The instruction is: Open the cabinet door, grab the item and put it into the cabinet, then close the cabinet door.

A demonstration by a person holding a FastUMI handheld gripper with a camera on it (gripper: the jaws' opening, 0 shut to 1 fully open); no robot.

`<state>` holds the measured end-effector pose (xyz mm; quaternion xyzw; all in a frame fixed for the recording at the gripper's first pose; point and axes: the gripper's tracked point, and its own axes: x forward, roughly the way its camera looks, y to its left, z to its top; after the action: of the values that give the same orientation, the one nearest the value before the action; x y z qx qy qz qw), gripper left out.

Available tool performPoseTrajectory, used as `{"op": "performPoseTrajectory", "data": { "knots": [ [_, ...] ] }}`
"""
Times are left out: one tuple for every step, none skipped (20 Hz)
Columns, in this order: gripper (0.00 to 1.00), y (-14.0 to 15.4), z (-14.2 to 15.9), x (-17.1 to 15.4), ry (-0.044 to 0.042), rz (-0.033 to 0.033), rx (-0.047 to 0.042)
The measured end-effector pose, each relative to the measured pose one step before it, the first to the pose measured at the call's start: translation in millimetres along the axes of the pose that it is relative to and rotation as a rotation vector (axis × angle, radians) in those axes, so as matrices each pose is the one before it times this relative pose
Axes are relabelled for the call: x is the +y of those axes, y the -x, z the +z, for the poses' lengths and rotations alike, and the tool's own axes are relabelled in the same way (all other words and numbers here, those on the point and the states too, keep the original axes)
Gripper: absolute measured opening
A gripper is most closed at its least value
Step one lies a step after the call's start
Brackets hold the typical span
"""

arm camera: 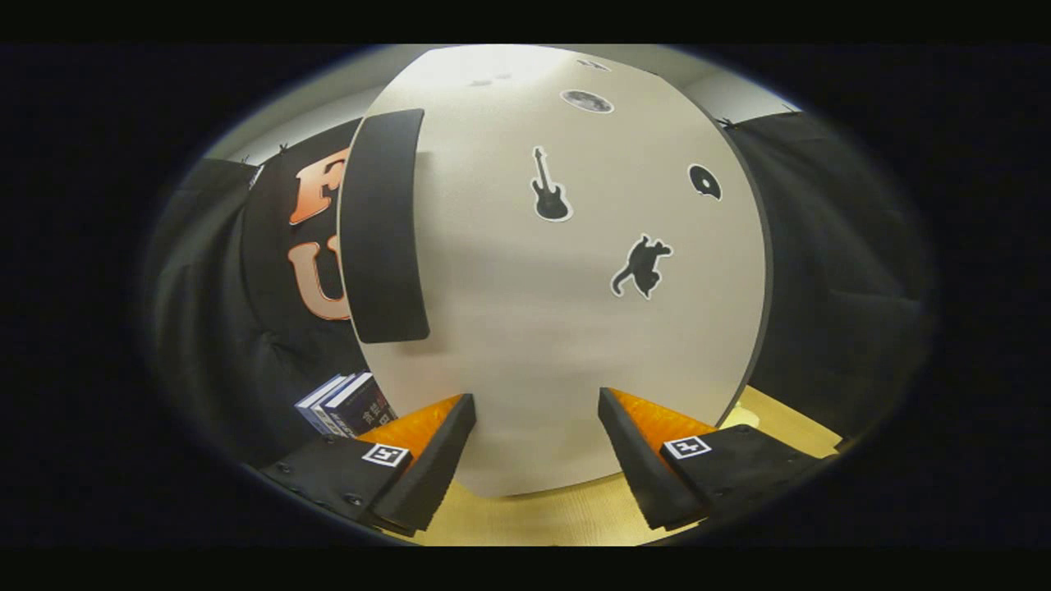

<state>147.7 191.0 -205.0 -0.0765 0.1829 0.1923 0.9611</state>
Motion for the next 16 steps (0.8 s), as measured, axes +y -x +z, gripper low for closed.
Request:
{"op": "performPoseTrajectory", "data": {
  "knots": [
    [0.97, -1.76, -0.06, 0.29, -0.00078, -0.00140, 0.00309],
    [0.97, -2.61, 0.23, 0.33, 0.00071, -0.00246, 0.00144],
    [0.97, -1.25, 0.17, 0.49, 0.00105, -0.00276, 0.00139],
    [0.97, -2.45, -0.73, 1.57, 0.00333, -0.00262, 0.00375],
    [0.97, -3.14, -1.43, 2.26, 0.00330, -0.00176, 0.00339],
    [0.97, -2.04, -1.87, 3.05, 0.00444, 0.00061, 0.00432],
    [0.97, -3.36, -1.85, 1.24, 0.00273, -0.00014, 0.00352],
    [0.97, -3.25, -0.92, 2.15, 0.00331, 0.00052, 0.00345],
    [0.97, -0.97, -0.81, 1.13, 0.00225, -0.00052, 0.00352],
    [0.97, -0.99, -0.62, 2.26, -0.00090, 0.00513, 0.00345],
    [0.97, 0.31, -0.02, 0.97, -0.00115, 0.00201, -0.00103],
    [0.97, -0.58, 0.58, -0.86, -0.00158, -0.00309, -0.00292],
    [0.96, 0.04, -0.63, -0.82, -0.00719, -0.00489, 0.00380],
    [0.96, 0.86, -1.40, -2.21, -0.00554, -0.01470, 0.00964],
    [0.97, 4.03, -0.49, -0.99, -0.00523, -0.00522, 0.00516],
    [0.98, 4.30, 0.88, 0.29, -0.00954, 0.00002, -0.00538]
  ]
}}
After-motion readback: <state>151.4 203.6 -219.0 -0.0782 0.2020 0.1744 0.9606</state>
